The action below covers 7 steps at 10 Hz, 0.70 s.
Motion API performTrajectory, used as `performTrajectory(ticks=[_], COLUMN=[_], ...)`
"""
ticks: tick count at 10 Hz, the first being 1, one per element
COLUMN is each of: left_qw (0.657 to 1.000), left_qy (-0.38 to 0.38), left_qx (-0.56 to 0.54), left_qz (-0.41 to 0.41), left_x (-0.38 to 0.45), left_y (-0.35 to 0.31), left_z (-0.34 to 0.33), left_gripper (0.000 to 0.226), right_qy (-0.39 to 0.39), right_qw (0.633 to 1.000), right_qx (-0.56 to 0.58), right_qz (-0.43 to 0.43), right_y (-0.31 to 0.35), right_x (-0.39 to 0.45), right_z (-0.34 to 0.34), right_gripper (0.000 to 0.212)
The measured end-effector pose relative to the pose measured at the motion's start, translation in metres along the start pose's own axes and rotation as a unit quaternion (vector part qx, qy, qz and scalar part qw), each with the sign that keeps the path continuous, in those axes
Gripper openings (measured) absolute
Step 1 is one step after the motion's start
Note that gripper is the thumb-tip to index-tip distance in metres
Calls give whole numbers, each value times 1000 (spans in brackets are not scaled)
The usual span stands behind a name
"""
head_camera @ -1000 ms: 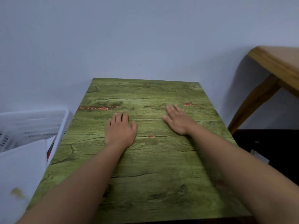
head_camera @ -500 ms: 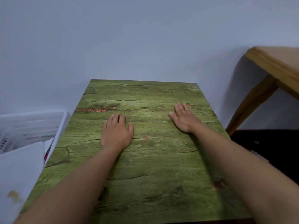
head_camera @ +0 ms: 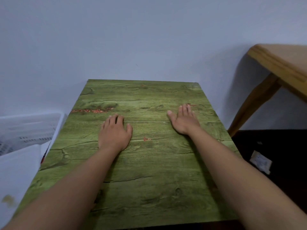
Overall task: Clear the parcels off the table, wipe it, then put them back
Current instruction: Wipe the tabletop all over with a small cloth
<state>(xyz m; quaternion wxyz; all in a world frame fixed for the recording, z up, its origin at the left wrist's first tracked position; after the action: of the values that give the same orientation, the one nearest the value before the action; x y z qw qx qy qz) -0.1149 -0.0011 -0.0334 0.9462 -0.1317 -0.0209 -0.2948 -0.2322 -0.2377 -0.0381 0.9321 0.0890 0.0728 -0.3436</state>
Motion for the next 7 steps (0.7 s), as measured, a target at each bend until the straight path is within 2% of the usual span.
performTrajectory(ticks=[1,2,3,4,5,6,7], left_qw=[1000,1000,1000,1000,1000,1000,1000], left_qy=[1,5,7,4,6,9,6], left_qx=[0,0,-1,1,3,3,3], left_qz=[1,1,1,0,0,-5,-6], left_x=[-1,-1,-2,-1,-3,-3,-2], left_y=[0,-1,-1,0,-1,-2,-2], left_z=[-1,-1,0,1,1,1,1], left_gripper=[57,57,58,58,57,57,57], right_qy=[3,11,-4,-9,-13,-5,-3], right_qw=[986,973,998,1000,993,982,999], right_qx=[-30,-17,8,10,-24,-25,5], right_qz=[165,229,65,-16,115,187,49], right_y=[23,-3,-42,-29,-5,-25,-54], right_x=[-23,-22,1,5,-12,-15,0], right_z=[-8,3,14,7,-4,5,13], right_gripper=[83,74,82,91,88,79,79])
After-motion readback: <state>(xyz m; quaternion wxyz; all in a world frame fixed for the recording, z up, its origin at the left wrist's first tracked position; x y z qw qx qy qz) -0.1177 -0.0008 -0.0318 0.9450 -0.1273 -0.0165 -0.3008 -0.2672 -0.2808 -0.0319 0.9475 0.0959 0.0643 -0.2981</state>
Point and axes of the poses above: each hand's wrist, its own x-axis towards the middle knuckle, its own z-axis out of the back of the hand, y = z × x, the point moved 3 cm from there along x, towards the middle knuckle, and after that the axes turned 1 degree about -x, right-handed, at the moved point
